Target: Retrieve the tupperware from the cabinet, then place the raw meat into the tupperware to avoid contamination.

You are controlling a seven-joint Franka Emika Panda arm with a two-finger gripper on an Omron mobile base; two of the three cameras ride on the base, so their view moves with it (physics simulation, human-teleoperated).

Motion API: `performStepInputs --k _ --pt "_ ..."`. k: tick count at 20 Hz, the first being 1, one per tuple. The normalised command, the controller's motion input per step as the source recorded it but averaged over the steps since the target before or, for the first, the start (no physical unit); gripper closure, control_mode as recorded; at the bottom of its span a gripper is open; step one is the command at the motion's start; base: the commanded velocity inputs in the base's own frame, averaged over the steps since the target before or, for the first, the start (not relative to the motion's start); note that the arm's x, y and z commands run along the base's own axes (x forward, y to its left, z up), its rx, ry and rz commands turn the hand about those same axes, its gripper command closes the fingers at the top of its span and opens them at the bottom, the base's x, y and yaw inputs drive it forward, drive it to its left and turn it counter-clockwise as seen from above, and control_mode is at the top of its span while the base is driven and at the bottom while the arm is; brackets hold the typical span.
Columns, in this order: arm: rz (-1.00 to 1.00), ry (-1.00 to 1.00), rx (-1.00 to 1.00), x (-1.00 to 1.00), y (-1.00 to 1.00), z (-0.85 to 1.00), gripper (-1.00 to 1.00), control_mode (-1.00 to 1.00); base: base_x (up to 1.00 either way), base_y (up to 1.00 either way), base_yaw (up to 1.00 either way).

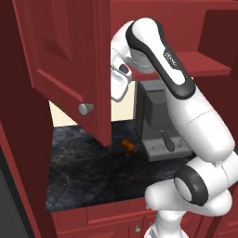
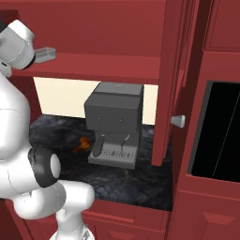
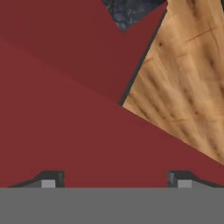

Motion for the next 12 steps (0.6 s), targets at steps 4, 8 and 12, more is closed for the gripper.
performStepInputs --k 4,8,12 --pt "-0.15 0.02 -0.02 0.0 0.6 -0.09 -1.0 -1.0 0.0 0.0 0.0" --pt "-0.14 0.0 -0.02 0.0 0.55 -0.05 -1.0 -1.0 0.0 0.0 0.0" --pt "-0.12 0.0 -0.02 0.0 0.45 0.0 -1.0 -1.0 0.0 0.0 0.0"
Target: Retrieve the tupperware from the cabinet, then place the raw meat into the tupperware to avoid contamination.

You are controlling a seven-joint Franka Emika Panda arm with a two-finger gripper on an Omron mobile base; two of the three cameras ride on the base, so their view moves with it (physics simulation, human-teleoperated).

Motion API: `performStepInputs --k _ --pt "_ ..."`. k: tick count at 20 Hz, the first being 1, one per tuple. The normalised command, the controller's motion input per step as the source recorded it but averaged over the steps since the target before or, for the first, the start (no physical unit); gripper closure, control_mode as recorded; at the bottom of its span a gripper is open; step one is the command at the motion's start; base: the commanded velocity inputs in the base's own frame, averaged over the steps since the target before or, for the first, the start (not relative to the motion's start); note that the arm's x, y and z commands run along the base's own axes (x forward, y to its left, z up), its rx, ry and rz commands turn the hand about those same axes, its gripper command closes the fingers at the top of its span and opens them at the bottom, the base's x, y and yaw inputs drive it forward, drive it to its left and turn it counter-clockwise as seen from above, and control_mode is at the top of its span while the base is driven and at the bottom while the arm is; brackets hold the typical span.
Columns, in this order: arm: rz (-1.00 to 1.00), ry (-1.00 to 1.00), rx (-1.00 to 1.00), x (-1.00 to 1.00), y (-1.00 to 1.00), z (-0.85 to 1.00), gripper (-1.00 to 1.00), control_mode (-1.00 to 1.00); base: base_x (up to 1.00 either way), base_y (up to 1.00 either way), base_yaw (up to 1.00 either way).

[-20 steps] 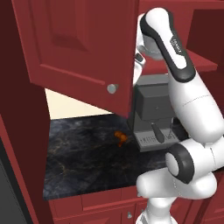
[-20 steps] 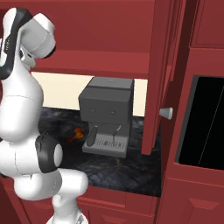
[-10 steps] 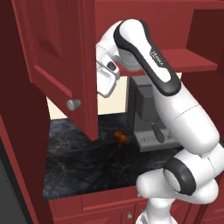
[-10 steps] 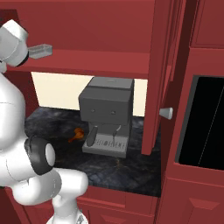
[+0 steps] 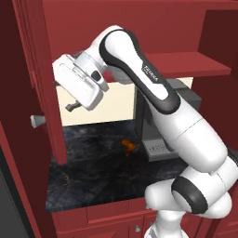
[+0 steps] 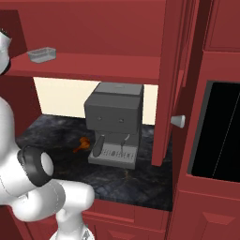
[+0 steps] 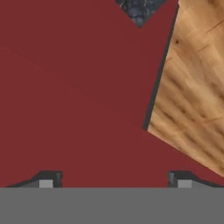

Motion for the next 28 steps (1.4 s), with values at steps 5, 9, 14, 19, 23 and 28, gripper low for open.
performStepInputs --k 5,9,14,19,23,28 --pt "-0.1 0.0 -0.02 0.02 0.36 0.0 -1.0 -1.0 0.0 0.0 0.0" --pt "-0.06 -0.01 0.0 0.0 0.18 -0.01 -1.0 -1.0 0.0 0.0 0.0" --pt "0.0 0.0 -0.02 0.03 -0.12 -0.04 -1.0 -1.0 0.0 0.0 0.0" --pt "0.02 -0.08 -0.09 0.14 -0.39 -0.03 -1.0 -1.0 0.0 0.0 0.0" --pt "0.0 -0.26 -0.19 0.05 -0.43 0.02 -1.0 -1.0 0.0 0.0 0.0" --pt "-0.04 -0.36 -0.26 0.0 -0.31 0.01 -1.0 -1.0 0.0 0.0 0.0"
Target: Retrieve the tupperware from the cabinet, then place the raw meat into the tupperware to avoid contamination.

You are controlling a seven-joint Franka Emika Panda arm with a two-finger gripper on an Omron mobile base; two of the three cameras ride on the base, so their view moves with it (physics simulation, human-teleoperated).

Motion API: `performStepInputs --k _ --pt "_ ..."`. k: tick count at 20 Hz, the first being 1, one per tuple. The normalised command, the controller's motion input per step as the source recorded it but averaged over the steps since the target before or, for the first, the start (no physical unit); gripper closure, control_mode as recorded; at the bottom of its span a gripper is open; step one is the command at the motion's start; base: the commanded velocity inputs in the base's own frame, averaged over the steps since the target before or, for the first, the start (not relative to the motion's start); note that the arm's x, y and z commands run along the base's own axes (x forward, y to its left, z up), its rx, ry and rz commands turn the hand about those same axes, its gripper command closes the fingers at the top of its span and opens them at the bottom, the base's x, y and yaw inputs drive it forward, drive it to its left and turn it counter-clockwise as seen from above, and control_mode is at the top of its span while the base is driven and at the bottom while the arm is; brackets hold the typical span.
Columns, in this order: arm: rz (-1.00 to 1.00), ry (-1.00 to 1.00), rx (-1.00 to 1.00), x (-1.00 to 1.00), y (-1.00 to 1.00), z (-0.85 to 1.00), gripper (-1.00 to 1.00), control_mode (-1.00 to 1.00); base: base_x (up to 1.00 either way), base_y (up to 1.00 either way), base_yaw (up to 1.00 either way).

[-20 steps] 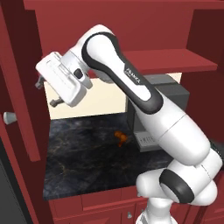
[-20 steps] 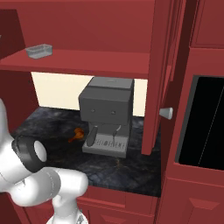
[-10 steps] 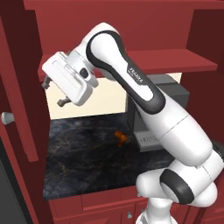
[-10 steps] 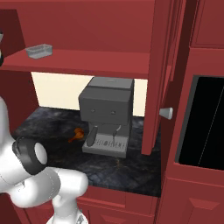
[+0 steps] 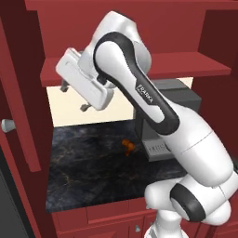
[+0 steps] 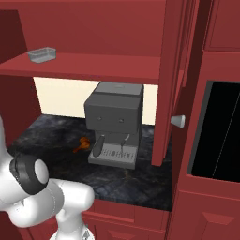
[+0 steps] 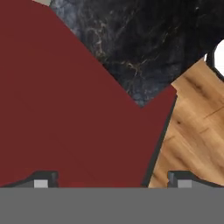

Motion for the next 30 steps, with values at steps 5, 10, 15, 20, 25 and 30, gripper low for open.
performStepInputs --k 5,10,15,20,25,30 --pt "-0.03 -0.34 -0.26 0.04 -0.34 0.0 -1.0 -1.0 0.0 0.0 0.0" --pt "0.01 -0.2 -0.23 0.38 -0.36 0.04 -1.0 -1.0 0.0 0.0 0.0" --pt "0.04 -0.19 -0.22 0.38 -0.35 0.09 -1.0 -1.0 0.0 0.0 0.0" --pt "0.16 -0.13 -0.19 0.16 -0.57 0.0 -1.0 -1.0 0.0 0.0 0.0" --pt "0.28 -0.15 -0.2 0.02 -0.45 0.05 -1.0 -1.0 0.0 0.0 0.0" --pt "0.36 -0.14 -0.21 0.03 -0.24 0.01 -1.0 -1.0 0.0 0.0 0.0"
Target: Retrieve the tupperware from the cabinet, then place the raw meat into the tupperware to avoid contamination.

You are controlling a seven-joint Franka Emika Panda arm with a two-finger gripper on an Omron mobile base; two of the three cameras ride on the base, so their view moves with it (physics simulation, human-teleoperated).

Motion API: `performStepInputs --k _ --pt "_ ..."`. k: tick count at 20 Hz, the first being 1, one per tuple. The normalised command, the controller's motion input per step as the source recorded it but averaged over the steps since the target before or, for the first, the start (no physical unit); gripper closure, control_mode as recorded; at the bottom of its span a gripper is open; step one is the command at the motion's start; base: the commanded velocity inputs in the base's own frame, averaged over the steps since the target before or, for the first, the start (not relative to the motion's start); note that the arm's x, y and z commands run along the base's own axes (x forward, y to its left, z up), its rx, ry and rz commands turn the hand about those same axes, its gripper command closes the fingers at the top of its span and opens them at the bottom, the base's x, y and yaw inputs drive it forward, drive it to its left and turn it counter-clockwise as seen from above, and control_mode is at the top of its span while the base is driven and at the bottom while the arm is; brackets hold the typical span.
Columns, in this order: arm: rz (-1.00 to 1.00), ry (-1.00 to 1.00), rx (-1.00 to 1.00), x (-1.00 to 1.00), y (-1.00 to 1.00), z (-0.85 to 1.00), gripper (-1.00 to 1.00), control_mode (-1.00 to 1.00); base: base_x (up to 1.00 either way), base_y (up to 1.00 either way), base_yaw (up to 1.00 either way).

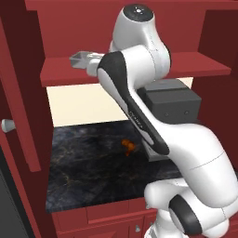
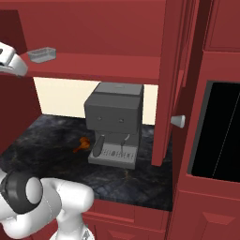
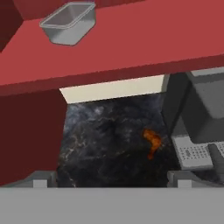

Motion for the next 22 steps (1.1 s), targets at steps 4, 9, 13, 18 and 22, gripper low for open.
performStepInputs --k 4,9,13,18,22 --pt "0.4 -0.07 -0.21 0.05 -0.12 0.0 -1.0 -1.0 0.0 0.0 0.0" --pt "0.38 -0.07 -0.2 0.1 -0.17 0.02 -1.0 -1.0 0.0 0.0 0.0" --pt "0.34 -0.1 -0.18 0.15 -0.16 0.09 -1.0 -1.0 0.0 0.0 0.0" --pt "0.35 -0.07 -0.14 0.2 -0.12 0.09 -1.0 -1.0 0.0 0.0 0.0" --pt "0.41 0.0 -0.13 0.1 -0.1 0.04 -1.0 -1.0 0.0 0.0 0.0"
